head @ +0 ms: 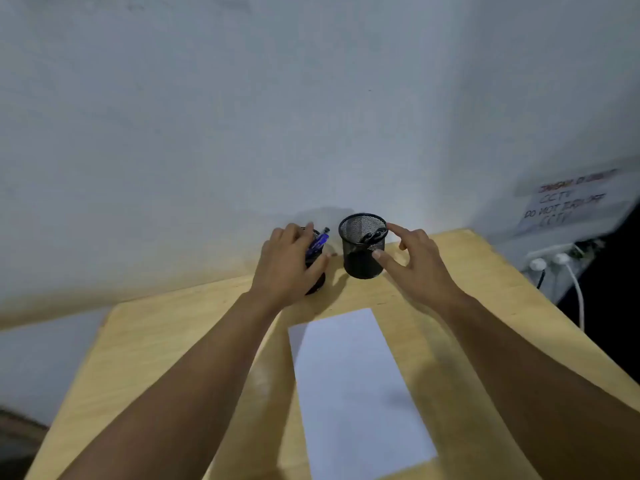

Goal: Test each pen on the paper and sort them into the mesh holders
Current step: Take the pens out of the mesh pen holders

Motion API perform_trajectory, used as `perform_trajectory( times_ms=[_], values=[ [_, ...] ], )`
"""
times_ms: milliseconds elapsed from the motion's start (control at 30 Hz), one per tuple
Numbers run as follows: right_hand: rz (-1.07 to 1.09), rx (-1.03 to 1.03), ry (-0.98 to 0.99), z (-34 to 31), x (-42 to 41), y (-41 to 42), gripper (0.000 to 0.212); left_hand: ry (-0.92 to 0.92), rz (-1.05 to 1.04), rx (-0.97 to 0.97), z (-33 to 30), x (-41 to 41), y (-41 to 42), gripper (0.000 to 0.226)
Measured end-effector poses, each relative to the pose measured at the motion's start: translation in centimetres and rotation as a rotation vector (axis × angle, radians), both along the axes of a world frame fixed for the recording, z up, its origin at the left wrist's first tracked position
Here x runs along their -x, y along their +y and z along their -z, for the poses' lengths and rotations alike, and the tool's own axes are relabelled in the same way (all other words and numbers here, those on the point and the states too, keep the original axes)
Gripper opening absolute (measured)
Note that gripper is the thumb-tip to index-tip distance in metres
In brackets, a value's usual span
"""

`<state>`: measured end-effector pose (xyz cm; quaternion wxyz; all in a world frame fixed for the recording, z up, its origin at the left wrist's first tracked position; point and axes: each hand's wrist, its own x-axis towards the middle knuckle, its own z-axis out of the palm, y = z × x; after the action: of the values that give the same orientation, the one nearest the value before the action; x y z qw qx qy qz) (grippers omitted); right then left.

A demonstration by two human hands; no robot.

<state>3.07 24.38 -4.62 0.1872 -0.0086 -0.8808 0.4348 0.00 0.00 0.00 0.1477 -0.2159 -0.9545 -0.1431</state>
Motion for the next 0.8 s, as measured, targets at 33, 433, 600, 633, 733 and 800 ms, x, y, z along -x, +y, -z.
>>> perform_trajectory(
  times_ms=[33,433,600,633,733,800],
  values=[
    [0.008,-0.008,0.011,-0.1,0.4,-0.1,0.065,0.011,0.011,-0.007,0.1,0.5,0.1,0.061],
    [0.120,-0.181,0.205,0.1,3.6,-2.5,0.041,0.032,0.009,-0.074,1.1,3.0,1.4,0.038],
    [0.103,-0.168,0.183,0.1,4.1,-3.4,0.030,0.048,-0.025,-0.068,1.3,3.3,1.6,0.034],
    [0.101,-0.161,0.184,0.2,4.1,-3.6,0.029,0.053,-0.027,-0.074,1.3,3.3,1.6,0.034],
    [0.074,-0.133,0.200,0.3,3.9,-3.6,0.027,0.059,-0.026,-0.082,1.3,3.1,1.6,0.035],
    [0.038,-0.099,0.194,0.1,3.8,-3.5,0.025,0.048,-0.021,-0.115,1.0,3.0,1.7,0.038]
  ],
)
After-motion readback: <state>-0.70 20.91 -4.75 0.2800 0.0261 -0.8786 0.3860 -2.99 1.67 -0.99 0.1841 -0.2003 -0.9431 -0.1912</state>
